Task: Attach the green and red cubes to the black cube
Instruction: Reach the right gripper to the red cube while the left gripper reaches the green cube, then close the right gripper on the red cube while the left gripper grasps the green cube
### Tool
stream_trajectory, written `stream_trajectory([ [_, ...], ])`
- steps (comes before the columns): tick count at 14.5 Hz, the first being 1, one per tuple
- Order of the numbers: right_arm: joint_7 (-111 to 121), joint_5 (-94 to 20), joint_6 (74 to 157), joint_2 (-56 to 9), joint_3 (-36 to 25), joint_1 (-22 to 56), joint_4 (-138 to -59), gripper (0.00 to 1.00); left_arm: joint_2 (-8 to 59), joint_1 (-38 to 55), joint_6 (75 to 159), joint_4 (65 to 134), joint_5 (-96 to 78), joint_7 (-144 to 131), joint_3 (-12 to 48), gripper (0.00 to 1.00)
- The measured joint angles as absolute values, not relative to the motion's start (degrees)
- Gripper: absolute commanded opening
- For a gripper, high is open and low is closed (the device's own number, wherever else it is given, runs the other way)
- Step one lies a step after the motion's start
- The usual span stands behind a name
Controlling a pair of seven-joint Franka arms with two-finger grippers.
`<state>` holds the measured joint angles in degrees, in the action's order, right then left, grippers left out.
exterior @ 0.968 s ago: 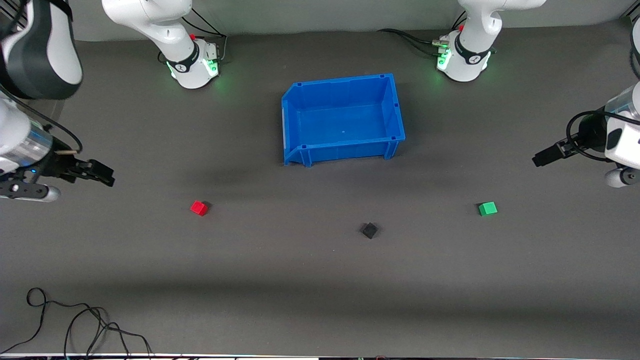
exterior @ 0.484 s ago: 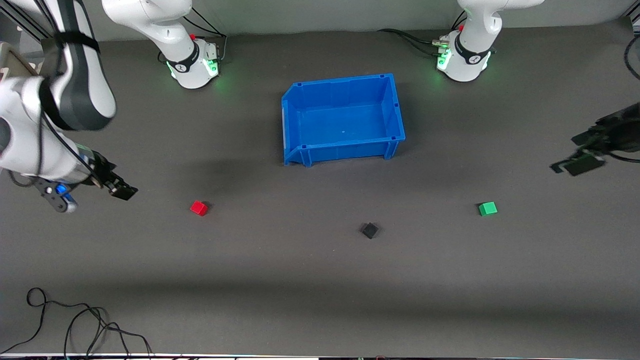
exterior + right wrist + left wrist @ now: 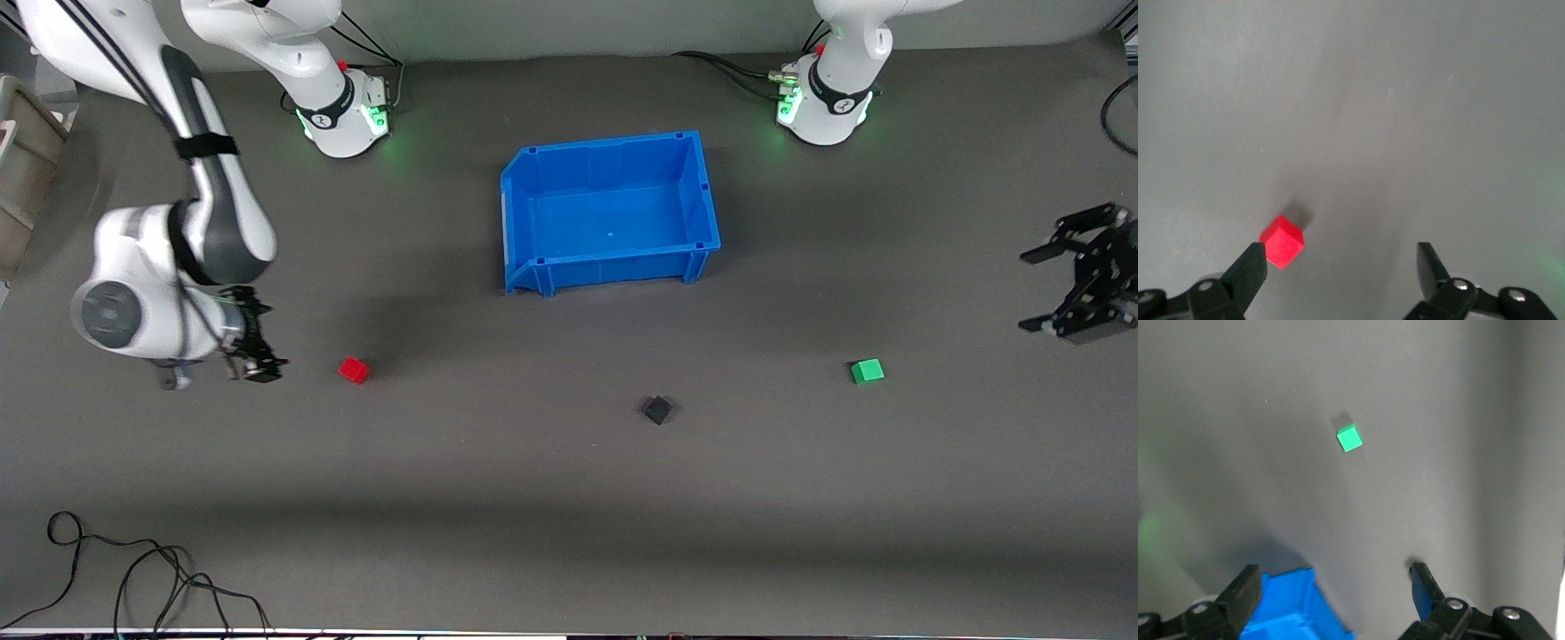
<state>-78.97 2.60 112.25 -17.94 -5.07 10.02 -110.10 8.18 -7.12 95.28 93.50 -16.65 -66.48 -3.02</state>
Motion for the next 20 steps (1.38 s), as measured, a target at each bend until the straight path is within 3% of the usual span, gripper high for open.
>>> stream_trajectory([
  [5, -80.2, 2.6, 127.0, -19.5, -4.3, 10.6, -118.0, 0.99, 11.0, -7.1, 115.2, 107.4, -21.3, -69.9, -2.9, 1.0],
  [8, -80.2, 2.6, 130.3, -20.5, -3.3, 10.8, -119.7, 0.99, 12.8, -7.0, 124.4, 114.3, -26.9, -69.9, -2.7, 1.0],
  [14, -88.8, 2.4, 133.2, -23.7, -3.2, 10.9, -119.9, 0.99, 20.2, -5.5, 137.2, 118.8, -31.3, -69.9, -2.3, 1.0],
  [20, -91.6, 2.4, 139.4, -25.8, -3.3, 10.9, -118.5, 0.99, 23.8, -5.0, 142.8, 121.9, -34.8, -68.8, -2.2, 1.0],
])
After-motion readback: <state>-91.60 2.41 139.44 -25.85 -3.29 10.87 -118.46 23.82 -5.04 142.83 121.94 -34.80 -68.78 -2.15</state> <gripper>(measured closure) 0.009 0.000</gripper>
